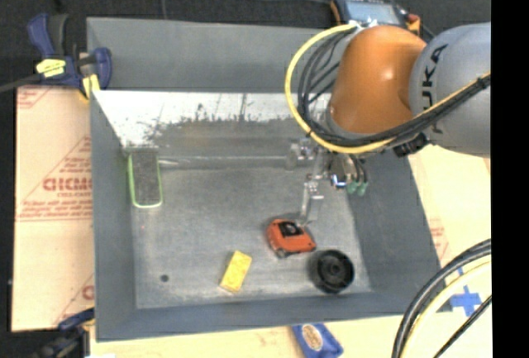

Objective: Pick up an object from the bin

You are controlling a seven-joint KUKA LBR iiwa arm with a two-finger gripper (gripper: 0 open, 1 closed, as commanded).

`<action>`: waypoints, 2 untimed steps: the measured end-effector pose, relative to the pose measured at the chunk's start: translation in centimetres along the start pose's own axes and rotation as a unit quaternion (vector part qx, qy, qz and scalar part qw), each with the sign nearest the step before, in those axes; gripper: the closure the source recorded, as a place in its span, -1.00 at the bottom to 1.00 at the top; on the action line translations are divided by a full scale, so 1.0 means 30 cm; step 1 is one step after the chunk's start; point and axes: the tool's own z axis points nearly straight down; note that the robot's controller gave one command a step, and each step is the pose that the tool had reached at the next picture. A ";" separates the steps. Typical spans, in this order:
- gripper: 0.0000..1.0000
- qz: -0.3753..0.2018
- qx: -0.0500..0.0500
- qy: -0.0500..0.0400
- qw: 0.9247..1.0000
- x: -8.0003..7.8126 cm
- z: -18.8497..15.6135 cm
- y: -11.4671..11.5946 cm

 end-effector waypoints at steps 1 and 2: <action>-1.00 0.000 0.000 -0.004 1.000 -0.005 -0.016 0.000; -1.00 -0.040 0.001 -0.006 0.999 0.079 0.145 -0.028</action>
Offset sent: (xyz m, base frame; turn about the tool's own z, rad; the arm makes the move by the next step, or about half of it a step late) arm -0.0504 -0.0151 -0.0922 -0.1478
